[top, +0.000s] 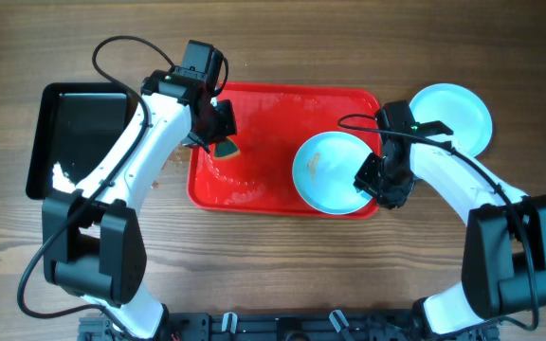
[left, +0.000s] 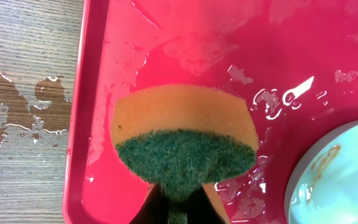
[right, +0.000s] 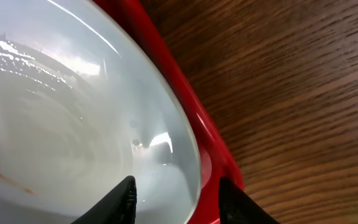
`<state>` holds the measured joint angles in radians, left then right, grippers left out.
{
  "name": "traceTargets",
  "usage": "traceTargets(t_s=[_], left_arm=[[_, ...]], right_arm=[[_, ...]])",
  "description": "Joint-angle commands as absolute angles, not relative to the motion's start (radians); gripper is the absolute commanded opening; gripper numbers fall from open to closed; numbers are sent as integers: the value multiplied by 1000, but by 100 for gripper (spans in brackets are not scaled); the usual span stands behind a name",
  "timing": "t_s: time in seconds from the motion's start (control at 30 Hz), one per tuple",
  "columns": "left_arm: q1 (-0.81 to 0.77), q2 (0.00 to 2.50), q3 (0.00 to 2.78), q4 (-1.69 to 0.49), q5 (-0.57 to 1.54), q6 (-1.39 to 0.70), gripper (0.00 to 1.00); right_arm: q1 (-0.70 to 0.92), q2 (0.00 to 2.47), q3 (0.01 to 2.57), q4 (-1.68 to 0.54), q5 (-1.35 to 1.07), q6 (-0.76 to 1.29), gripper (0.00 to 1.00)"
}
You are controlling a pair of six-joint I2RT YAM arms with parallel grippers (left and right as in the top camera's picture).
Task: Clean dirty plates on tray and stack at the side
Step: 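Grasp the remaining plate's rim with the right gripper, pull it left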
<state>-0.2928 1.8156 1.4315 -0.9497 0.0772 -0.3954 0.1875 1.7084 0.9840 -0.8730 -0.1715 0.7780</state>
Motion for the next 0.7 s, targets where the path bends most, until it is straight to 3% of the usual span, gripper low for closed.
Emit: traceTargets(t_s=[0.0,0.43,0.67], left_arm=[[-291,1814,1425,-947,89,-400,4],[-291,1814,1425,-958,89,-400,4],[-291,1814,1425,-957,89,-401,4]], right_arm=[[194,1696,975,-864,-189,785,43],[194,1711,973,-824,-173,777,30],[200,1711,940,-774,-173,759,30]])
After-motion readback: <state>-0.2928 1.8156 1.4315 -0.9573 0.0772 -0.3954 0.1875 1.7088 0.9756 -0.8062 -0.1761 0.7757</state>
